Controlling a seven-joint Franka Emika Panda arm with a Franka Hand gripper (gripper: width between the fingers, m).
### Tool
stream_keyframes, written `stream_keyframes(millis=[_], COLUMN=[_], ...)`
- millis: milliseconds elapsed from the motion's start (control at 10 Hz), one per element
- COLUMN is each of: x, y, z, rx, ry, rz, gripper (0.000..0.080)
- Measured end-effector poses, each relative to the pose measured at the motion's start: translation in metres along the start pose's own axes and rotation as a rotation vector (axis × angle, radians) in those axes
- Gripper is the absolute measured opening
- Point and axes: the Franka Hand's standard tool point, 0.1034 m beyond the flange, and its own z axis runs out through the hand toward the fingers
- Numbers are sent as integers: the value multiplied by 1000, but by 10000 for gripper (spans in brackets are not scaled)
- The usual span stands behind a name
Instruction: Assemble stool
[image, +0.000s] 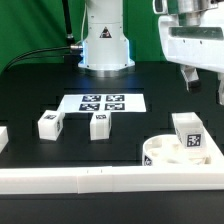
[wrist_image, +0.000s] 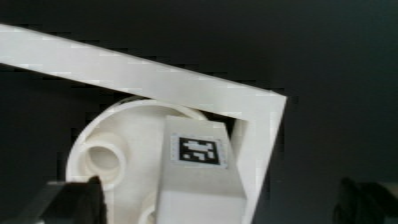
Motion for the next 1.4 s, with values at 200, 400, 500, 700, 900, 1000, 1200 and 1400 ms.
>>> stream_keyframes(millis=[200,400,500,700,900,1000,1200,1400], x=[0,1,0,10,17,17,18,12], y=[0,1,7,8,9,9,10,1], z=[0,0,-1,-3,-3,-2,-2,0], rx=[0,-6,-43,-44,-40,-40,-43,-88], ry=[1,1,-11,-19,-14,-16,-20,-22], rz=[-146,-333,-508,-812,-914,-1008,-1167,-1438], gripper=[649,649,649,649,649,649,649,649])
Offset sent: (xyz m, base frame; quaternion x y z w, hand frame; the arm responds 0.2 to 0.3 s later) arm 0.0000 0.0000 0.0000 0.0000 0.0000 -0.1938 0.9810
